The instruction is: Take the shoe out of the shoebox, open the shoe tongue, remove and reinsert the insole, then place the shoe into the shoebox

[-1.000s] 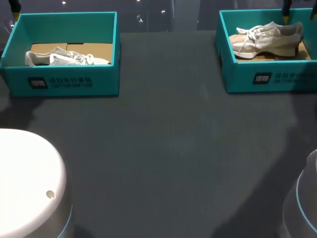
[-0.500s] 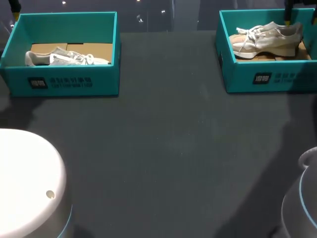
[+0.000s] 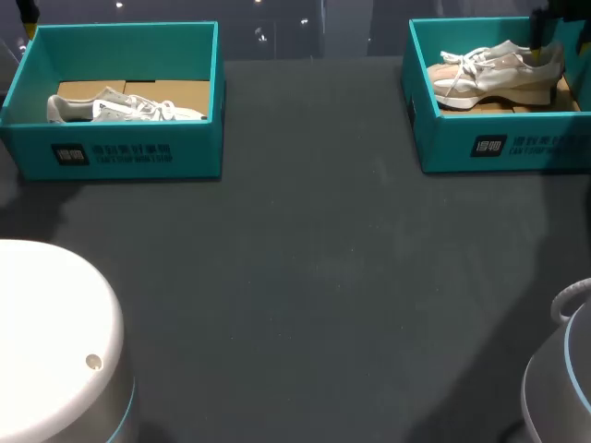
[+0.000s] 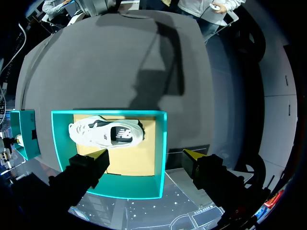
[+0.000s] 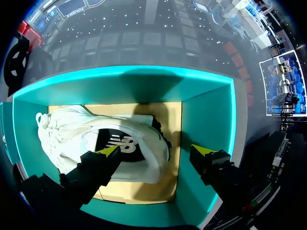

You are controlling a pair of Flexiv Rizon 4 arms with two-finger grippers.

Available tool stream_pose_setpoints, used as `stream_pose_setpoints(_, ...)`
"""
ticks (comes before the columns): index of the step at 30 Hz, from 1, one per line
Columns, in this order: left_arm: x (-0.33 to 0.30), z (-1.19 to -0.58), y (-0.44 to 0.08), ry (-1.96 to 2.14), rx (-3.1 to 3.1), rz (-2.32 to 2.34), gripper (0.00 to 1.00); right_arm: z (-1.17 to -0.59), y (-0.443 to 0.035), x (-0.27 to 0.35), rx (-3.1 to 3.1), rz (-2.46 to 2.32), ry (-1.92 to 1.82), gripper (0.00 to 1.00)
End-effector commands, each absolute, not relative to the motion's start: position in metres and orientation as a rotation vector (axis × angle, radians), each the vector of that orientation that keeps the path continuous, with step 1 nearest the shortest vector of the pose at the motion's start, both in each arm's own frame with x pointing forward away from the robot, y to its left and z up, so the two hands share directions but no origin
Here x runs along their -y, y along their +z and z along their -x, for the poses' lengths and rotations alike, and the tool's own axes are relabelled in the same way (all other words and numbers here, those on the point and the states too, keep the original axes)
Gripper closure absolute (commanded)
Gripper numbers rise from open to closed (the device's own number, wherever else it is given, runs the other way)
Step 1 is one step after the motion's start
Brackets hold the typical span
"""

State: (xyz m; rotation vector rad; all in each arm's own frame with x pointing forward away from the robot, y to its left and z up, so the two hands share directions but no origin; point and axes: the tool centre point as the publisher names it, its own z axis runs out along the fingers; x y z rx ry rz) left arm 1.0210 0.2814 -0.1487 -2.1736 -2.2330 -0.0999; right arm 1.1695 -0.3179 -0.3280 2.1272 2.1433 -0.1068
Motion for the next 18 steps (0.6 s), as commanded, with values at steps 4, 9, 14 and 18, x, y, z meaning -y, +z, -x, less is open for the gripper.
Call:
stream_pose_setpoints(4,-0.282,-1.02,-0.148,-0.104,2.232,2.175,0.0,-1.16,-0.342,0.323,-2.123,-2.121,-0.085,0.06)
stream_pose_setpoints(9,-0.282,-1.02,-0.148,-0.104,2.232,2.175,0.0,-1.159,-0.348,0.327,-2.12,-2.131,-0.088,0.08)
stream_pose_setpoints(14,-0.282,-1.02,-0.148,-0.104,2.232,2.175,0.0,-1.158,-0.354,0.327,-2.13,-2.141,-0.097,0.09)
stream_pose_setpoints(18,-0.282,-1.02,-0.148,-0.104,2.232,2.175,0.0,-1.16,-0.358,0.326,-2.137,-2.148,-0.1,0.09)
